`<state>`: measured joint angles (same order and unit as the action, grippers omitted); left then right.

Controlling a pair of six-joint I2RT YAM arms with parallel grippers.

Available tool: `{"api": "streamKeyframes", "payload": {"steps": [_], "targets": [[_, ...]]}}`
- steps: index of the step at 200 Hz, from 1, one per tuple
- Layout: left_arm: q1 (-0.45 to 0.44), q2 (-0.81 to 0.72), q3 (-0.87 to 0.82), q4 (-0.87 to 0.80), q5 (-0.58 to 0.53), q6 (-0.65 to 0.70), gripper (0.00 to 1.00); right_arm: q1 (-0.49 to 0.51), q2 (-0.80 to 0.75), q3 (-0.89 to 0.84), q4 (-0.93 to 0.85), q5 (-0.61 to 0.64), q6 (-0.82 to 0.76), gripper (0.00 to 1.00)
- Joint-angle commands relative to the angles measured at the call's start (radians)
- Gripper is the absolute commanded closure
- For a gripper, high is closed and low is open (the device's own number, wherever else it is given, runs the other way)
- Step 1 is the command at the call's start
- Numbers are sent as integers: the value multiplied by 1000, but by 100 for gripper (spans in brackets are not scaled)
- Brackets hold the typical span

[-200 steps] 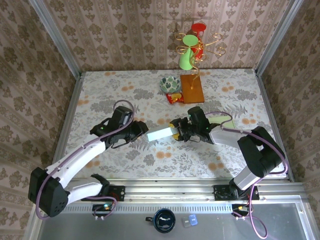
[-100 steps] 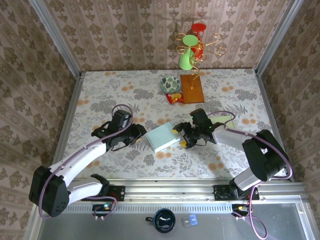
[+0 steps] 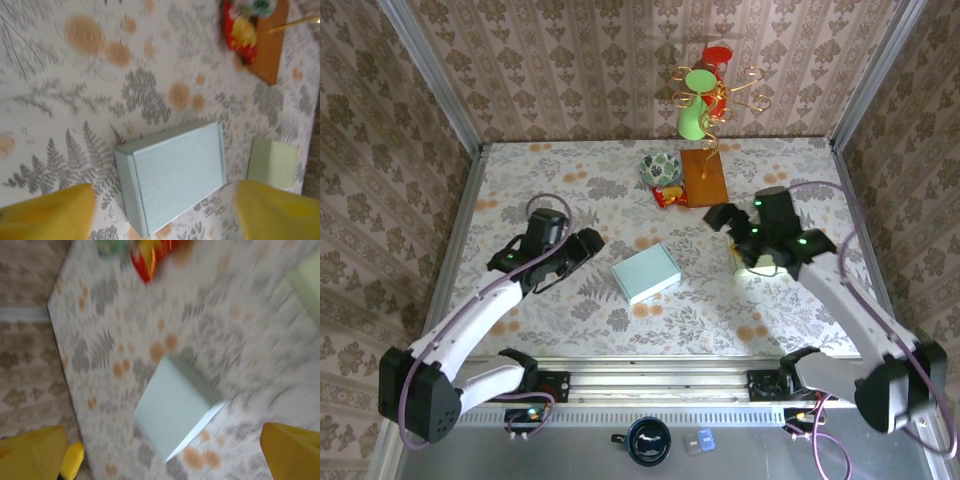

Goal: Fold the paper box

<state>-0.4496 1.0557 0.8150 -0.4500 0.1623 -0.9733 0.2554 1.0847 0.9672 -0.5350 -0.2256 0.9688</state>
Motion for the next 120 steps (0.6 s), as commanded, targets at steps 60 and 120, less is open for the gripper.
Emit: {"api": "streamKeyframes", "payload": {"steps": [60, 120], "targets": [[239, -127, -11, -82, -391, 201, 0, -124, -281, -364, 415, 671, -694, 0], [284, -20, -135, 200, -640, 667, 0, -167, 46, -591, 924, 539, -877, 0]]}}
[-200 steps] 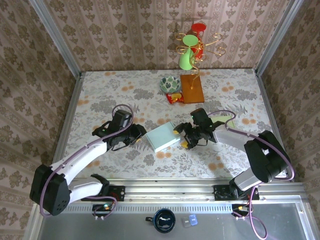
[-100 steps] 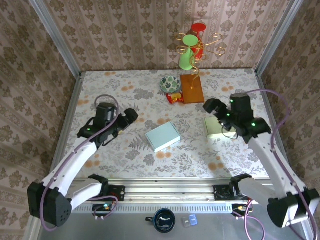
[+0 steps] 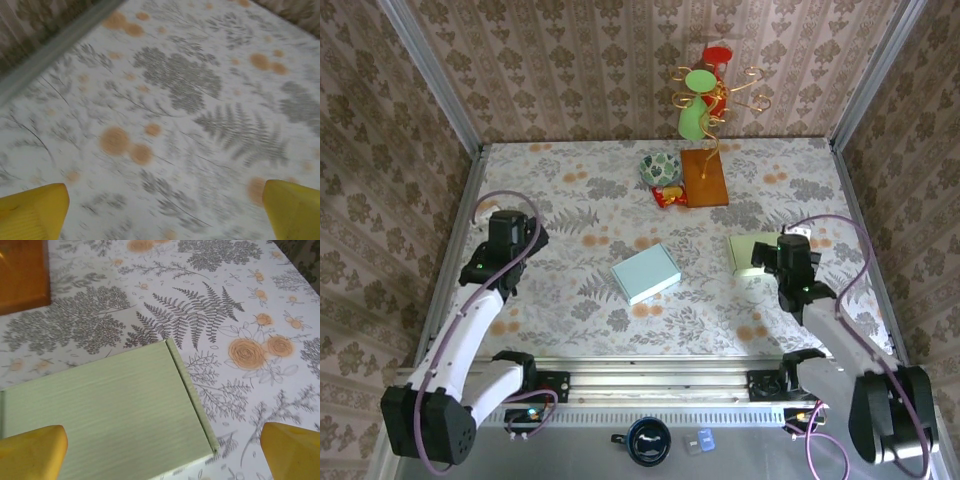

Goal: Fold the paper box

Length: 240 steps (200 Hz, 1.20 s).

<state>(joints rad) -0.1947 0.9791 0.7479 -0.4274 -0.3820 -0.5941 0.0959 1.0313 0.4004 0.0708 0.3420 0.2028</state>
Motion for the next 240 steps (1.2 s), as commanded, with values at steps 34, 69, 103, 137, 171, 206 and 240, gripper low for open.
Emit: {"api": "streamKeyframes", "payload": {"steps": [34, 69, 103, 137, 171, 206, 240], "targets": [[89, 159, -185, 470, 28, 511, 0, -31, 266, -4, 542, -122, -112, 0], [161, 299, -275, 760, 147, 506, 0, -64, 416, 9, 712, -178, -148, 0], [201, 389, -329, 1063, 232, 526, 0, -81, 486, -34, 842, -160, -118, 0], [179, 523, -374, 1310, 245, 598, 0, -76, 492, -32, 846, -141, -120, 0], [144, 587, -379, 1411, 168, 636, 0, -58, 497, -15, 821, -100, -128, 0], [151, 582, -376, 1391, 176, 627, 0, -56, 508, 4, 794, -98, -126, 0], [148, 580, -380, 1397, 175, 631, 0, -58, 507, 4, 793, -98, -125, 0]]}}
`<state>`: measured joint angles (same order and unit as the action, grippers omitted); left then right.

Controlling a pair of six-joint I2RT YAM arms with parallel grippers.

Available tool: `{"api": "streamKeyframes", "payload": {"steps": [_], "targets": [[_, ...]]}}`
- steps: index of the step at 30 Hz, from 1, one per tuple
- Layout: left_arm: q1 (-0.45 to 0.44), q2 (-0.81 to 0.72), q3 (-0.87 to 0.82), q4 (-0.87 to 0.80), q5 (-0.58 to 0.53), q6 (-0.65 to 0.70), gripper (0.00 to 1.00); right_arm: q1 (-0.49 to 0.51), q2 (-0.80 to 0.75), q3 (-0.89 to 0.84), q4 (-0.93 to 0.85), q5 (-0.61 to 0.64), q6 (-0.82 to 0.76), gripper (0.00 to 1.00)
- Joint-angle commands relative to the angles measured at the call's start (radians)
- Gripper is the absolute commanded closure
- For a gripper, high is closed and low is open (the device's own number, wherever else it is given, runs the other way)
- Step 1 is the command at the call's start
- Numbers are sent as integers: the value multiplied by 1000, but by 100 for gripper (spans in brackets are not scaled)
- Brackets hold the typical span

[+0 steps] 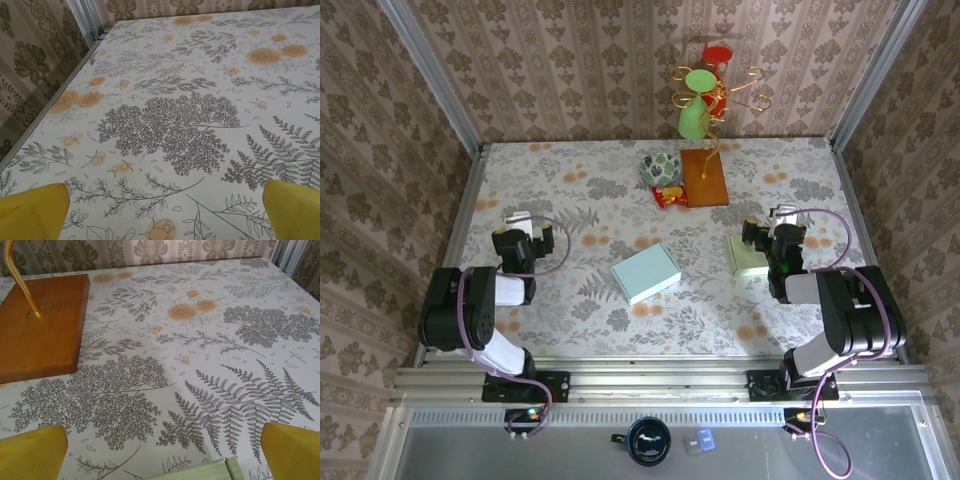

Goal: Fold the paper box

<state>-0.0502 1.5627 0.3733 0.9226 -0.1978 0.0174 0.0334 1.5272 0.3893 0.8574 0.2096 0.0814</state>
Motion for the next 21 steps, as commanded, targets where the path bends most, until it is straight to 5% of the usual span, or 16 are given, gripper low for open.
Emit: {"api": "streamKeyframes", "payload": {"steps": [1, 21], "targets": [[4, -4, -5, 47, -9, 19, 0, 5, 9, 14, 7, 34, -3, 0], [1, -4, -5, 46, -9, 21, 0, 20, 2, -5, 41, 55, -18, 0]]}}
